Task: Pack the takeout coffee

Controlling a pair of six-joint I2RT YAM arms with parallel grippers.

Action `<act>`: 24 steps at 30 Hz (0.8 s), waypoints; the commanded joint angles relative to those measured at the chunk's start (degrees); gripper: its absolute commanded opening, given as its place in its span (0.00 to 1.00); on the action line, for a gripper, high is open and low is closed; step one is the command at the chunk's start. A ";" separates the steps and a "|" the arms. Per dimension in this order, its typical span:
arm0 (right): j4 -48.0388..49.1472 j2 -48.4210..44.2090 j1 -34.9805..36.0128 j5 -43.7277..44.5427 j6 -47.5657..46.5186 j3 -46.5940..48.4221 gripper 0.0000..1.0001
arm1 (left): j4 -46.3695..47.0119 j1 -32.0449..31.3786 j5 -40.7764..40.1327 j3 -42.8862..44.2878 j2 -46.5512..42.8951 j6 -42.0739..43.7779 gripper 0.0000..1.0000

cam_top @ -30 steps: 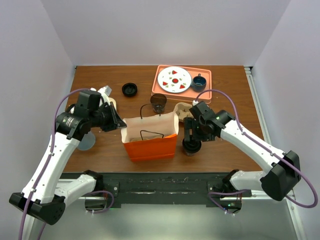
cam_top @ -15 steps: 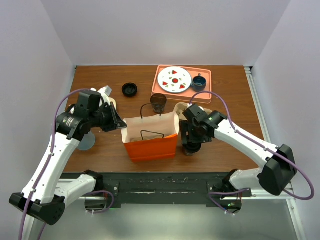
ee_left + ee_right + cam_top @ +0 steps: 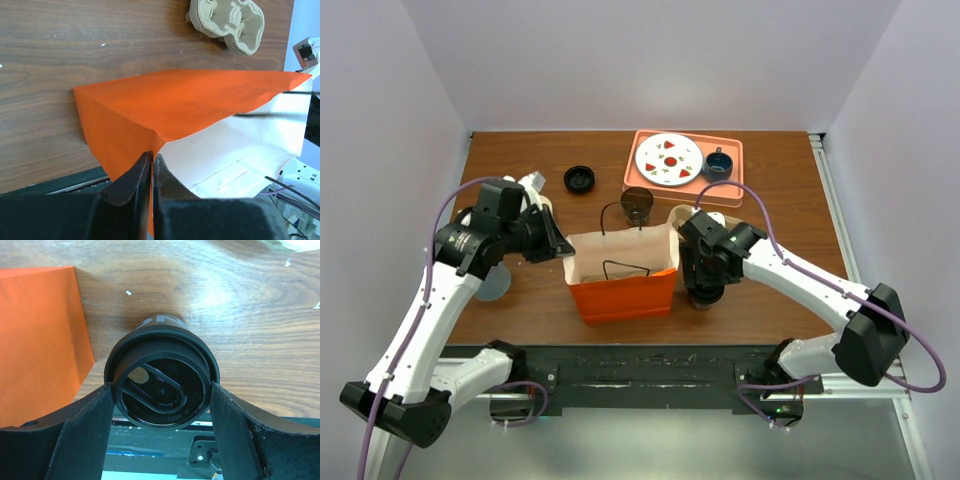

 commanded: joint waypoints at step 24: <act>-18.08 -3.84 -0.11 13.77 -14.77 37.99 0.55 | -3.87 0.24 1.17 4.76 1.77 4.29 0.33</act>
